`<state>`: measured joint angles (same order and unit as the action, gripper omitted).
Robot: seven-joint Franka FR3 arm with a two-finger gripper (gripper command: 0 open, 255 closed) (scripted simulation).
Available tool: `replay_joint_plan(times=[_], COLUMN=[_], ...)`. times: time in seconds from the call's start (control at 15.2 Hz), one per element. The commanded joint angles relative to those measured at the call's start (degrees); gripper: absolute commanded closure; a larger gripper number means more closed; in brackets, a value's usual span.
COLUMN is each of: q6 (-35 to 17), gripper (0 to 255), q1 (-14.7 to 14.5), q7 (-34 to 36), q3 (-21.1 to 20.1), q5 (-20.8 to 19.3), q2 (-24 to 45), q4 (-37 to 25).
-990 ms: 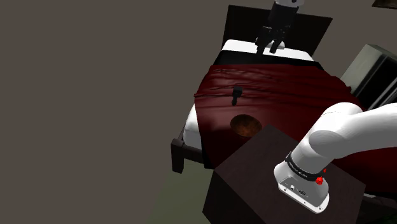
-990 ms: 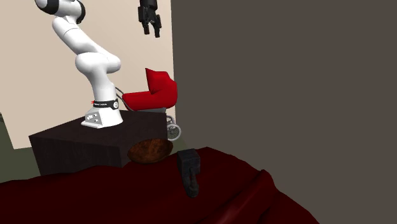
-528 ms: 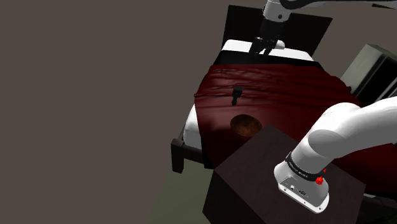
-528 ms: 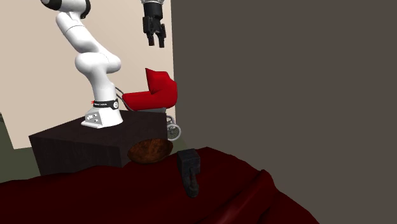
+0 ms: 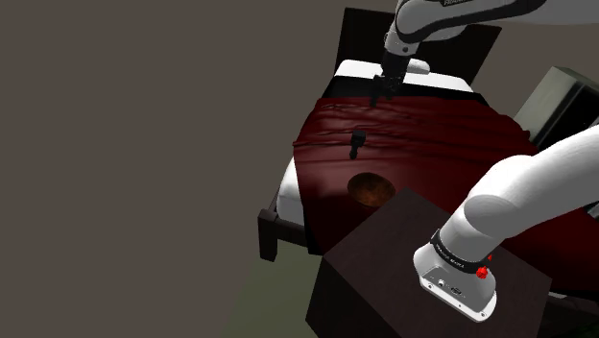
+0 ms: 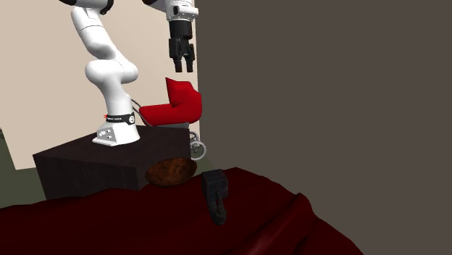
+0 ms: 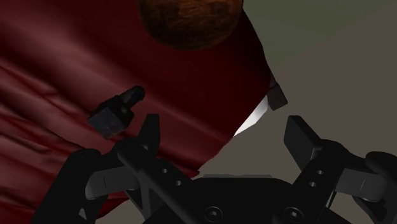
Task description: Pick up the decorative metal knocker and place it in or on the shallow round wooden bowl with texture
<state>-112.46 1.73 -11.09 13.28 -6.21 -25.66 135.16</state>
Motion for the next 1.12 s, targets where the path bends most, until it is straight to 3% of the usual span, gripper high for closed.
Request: replay_joint_plan(times=[0.0, 0.46, 1.06], q6=[-2.61, -10.7, -16.3], gripper=[0, 0, 0], q1=[-0.01, 0.3, 3.48], q7=[-1.96, -10.2, -21.98], q3=[1.49, 6.33, 8.27], q5=[0.23, 3.56, 12.68], q2=[3.92, 18.56, 39.33], q4=[-1.19, -6.71, -19.31])
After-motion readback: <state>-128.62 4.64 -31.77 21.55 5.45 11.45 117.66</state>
